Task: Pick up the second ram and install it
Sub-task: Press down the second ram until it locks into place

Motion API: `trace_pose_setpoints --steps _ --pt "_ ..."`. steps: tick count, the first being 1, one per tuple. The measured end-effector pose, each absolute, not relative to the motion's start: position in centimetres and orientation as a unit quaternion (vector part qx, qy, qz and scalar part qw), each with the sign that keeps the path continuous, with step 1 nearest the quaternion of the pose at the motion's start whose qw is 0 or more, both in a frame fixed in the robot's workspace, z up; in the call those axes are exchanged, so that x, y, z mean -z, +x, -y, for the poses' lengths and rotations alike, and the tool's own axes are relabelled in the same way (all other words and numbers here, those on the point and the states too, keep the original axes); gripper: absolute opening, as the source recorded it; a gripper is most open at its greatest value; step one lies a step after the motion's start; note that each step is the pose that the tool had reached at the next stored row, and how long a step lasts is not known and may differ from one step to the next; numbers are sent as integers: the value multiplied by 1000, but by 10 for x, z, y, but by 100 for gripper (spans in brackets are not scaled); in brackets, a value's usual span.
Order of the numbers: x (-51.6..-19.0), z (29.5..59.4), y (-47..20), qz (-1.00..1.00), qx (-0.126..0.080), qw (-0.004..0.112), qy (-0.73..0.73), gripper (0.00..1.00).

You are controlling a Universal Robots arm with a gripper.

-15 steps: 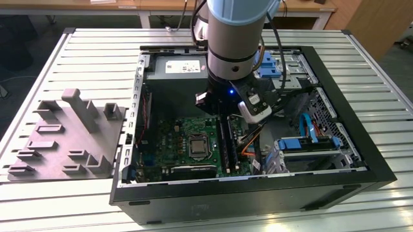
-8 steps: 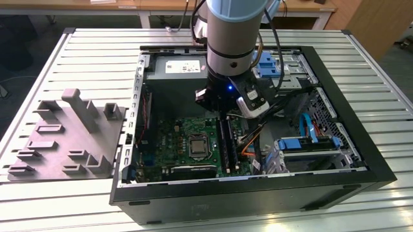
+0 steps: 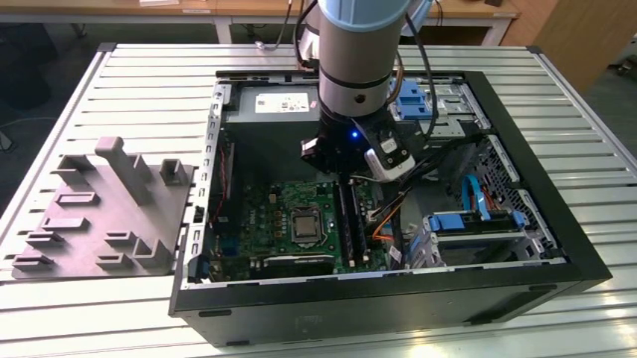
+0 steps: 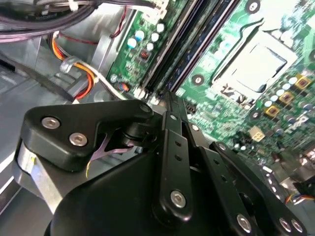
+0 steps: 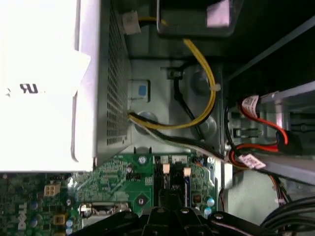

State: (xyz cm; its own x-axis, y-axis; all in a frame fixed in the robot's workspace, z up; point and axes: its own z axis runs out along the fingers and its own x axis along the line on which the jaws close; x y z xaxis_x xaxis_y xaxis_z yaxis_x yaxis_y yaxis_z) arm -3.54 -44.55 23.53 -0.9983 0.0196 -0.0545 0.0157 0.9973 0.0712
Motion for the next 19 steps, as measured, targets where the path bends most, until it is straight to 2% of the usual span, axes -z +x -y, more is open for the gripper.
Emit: trace_pose_setpoints --steps 19 --pt "-224 436 -35 -999 -31 28 9 10"
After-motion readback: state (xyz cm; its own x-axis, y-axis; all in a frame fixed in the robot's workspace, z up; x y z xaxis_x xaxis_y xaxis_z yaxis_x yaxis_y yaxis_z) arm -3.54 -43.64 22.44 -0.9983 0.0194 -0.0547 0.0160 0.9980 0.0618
